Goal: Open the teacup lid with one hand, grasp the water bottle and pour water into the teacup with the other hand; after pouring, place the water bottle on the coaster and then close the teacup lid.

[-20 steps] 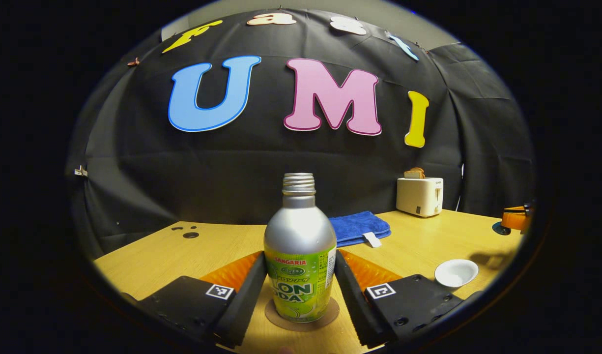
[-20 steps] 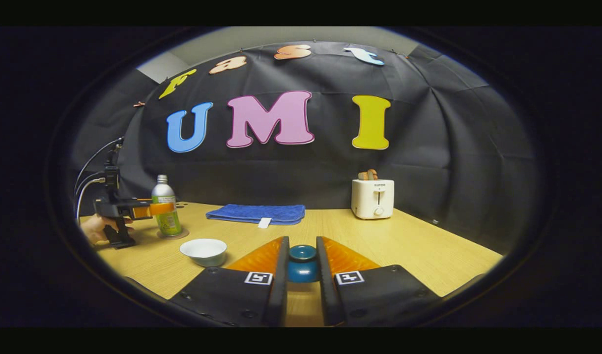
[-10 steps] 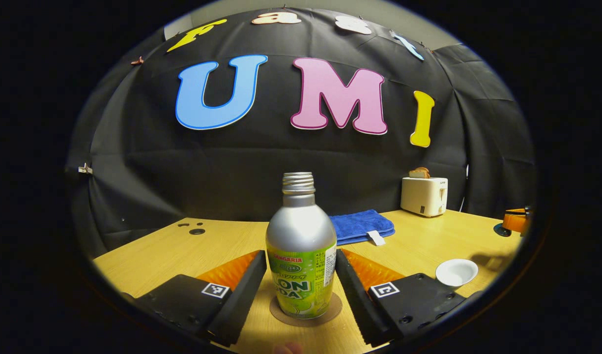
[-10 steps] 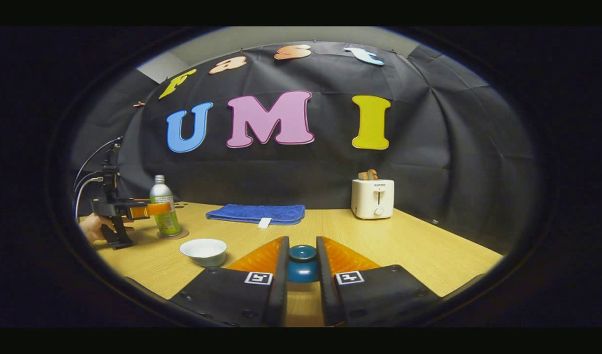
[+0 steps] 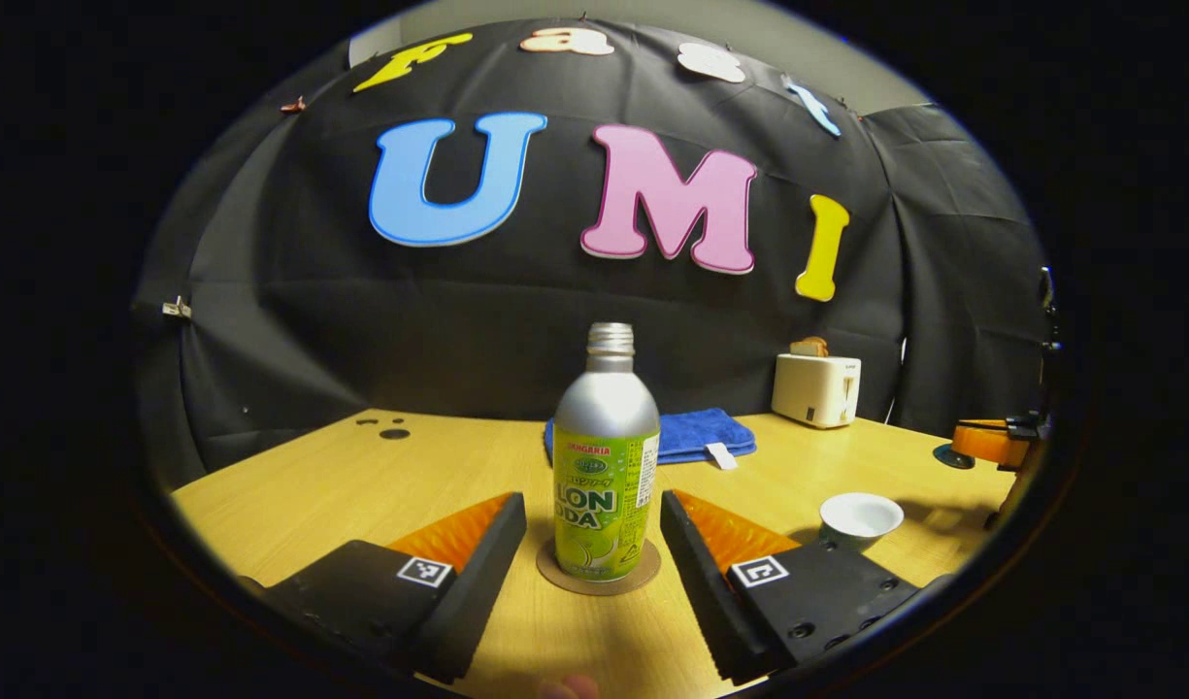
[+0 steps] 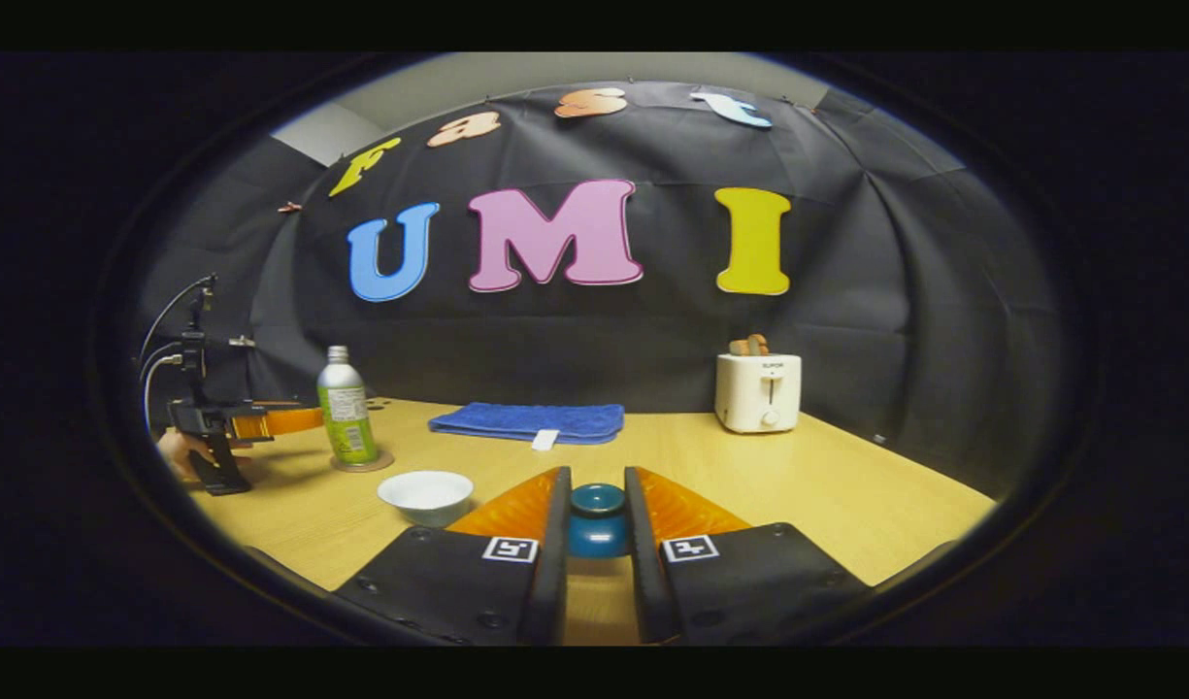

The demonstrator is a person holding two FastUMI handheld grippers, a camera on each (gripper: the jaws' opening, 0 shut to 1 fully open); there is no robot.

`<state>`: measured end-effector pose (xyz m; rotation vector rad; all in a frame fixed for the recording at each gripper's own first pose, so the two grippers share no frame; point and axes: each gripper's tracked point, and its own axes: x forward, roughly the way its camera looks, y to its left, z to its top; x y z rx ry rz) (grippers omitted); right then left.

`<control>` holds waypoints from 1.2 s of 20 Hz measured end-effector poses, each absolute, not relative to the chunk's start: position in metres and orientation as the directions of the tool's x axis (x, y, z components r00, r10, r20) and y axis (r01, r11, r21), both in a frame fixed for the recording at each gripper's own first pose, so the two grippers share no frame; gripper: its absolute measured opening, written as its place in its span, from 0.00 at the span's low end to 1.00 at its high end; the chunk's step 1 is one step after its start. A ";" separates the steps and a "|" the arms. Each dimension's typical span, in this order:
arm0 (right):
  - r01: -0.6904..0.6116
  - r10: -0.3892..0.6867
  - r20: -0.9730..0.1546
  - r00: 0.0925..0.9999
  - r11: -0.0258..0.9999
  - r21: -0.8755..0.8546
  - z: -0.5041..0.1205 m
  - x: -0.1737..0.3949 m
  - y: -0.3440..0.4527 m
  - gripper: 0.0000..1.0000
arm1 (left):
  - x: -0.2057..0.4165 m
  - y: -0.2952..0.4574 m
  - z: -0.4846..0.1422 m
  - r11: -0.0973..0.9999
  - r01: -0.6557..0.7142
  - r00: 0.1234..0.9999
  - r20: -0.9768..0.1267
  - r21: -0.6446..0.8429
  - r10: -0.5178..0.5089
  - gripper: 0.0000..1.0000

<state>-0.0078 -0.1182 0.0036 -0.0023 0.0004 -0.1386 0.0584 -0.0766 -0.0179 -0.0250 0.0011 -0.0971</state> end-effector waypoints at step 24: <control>-0.097 0.097 -0.140 0.985 0.995 0.007 -0.024 0.070 0.003 0.37 | 0.007 -0.060 -0.022 1.000 0.014 1.000 0.016 0.011 -0.014 0.93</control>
